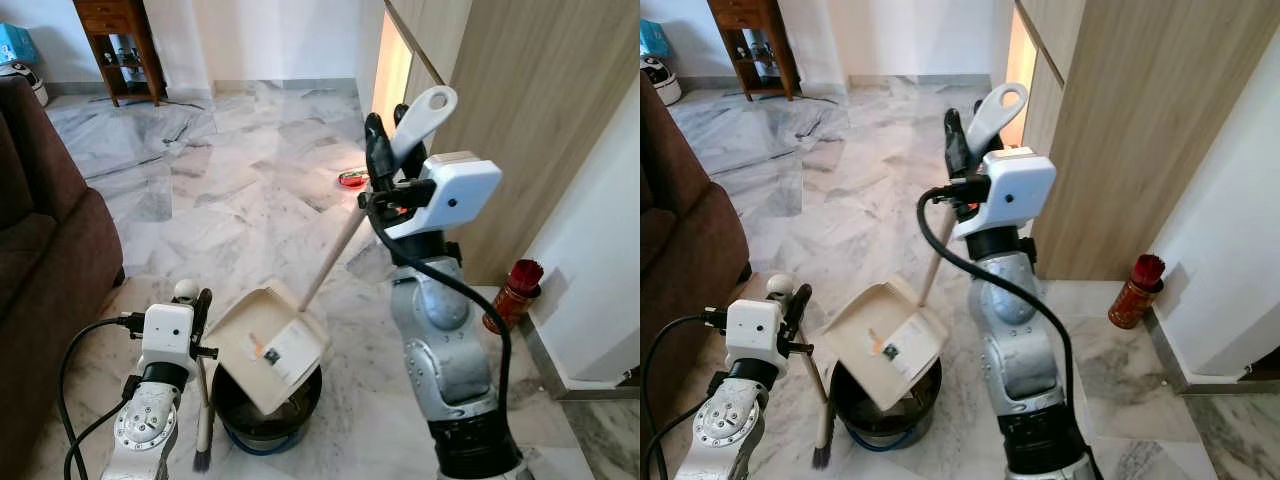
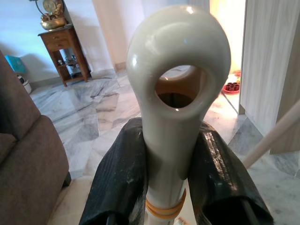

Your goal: Sweep floor

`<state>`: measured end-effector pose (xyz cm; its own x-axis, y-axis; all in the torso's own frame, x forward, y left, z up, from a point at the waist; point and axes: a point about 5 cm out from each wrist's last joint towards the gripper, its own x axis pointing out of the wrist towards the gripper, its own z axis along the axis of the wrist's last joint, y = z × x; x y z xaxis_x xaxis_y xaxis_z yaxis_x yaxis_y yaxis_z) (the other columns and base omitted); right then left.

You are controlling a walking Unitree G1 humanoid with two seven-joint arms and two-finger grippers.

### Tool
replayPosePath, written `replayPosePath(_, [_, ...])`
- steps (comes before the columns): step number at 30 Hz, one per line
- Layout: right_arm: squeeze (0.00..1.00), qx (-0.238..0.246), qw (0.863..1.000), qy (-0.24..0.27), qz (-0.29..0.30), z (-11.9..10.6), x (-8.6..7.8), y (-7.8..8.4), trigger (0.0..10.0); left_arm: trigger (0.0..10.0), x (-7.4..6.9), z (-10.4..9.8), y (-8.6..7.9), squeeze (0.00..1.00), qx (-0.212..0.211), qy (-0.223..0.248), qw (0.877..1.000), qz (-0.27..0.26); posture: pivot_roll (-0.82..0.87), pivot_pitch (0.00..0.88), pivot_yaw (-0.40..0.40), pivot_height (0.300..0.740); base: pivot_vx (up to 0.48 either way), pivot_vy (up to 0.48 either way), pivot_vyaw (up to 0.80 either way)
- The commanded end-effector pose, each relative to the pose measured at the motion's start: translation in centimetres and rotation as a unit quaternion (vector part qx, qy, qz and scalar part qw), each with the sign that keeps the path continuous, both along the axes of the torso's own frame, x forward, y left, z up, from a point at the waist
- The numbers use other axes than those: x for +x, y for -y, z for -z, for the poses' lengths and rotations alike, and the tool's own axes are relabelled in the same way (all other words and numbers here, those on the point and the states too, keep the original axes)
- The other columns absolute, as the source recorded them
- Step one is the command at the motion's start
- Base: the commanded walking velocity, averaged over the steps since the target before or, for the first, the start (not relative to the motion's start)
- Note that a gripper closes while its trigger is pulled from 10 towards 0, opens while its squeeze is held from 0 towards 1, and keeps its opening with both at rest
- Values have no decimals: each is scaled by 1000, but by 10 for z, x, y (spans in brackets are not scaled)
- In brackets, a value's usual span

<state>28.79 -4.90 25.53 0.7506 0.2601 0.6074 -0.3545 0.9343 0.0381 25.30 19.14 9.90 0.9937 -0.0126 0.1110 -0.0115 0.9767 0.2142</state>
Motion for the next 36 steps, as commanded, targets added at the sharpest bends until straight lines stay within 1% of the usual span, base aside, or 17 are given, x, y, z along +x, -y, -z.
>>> replayPosePath(1, [0,23,997,71,-18,-25,-18,-7,10000,10000,3,-8,0,0,7,25,1000,3,-30,32,0,740,0,0,0])
replayPosePath(2, [0,30,996,80,-30,-28,-23,-12,10000,10000,4,-9,0,0,6,26,1000,2,-27,33,-1,740,0,0,0])
replayPosePath(4, [0,26,994,98,-40,-31,-29,-19,10000,10000,6,-10,0,0,3,30,1000,-1,-25,34,-2,740,0,0,0])
replayPosePath(9, [0,12,991,119,-54,-34,-38,-29,10000,10000,7,-11,1,0,1,32,999,1,-28,32,-3,740,0,0,0])
replayPosePath(13, [0,9,991,125,-55,-34,-42,-32,10000,10000,7,-10,1,0,1,32,999,1,-26,33,-5,740,0,0,0])
replayPosePath(15, [0,-4,989,140,-56,-35,-46,-35,10000,10000,7,-9,0,0,1,32,999,-1,-25,34,-7,740,0,0,0])
replayPosePath(20, [0,-22,985,158,-65,-34,-51,-40,10000,10000,7,-9,1,0,-1,32,999,-3,-25,35,-8,740,0,0,0])
replayPosePath(24, [0,-22,984,161,-68,-34,-53,-41,10000,10000,9,-10,1,0,-6,35,999,-5,-27,34,-9,740,0,0,0])
replayPosePath(26, [0,-31,983,168,-69,-34,-55,-42,10000,10000,9,-10,1,0,-7,35,999,-4,-27,34,-9,740,0,0,0])
replayPosePath(27, [0,-45,980,177,-76,-33,-58,-45,10000,10000,9,-10,2,0,-8,35,999,-4,-27,34,-9,740,0,0,0])
replayPosePath(29, [0,-55,978,182,-84,-32,-61,-48,10000,10000,9,-9,2,0,-8,35,999,-3,-31,35,-9,740,0,0,0])
replayPosePath(34, [0,-48,978,183,-84,-32,-63,-49,10000,10000,9,-9,2,0,-9,35,999,-4,-27,36,-11,740,0,0,0])
replayPosePath(36, [0,-56,976,190,-86,-32,-65,-51,10000,10000,9,-8,2,0,-8,35,999,-4,-29,35,-11,740,0,0,0])
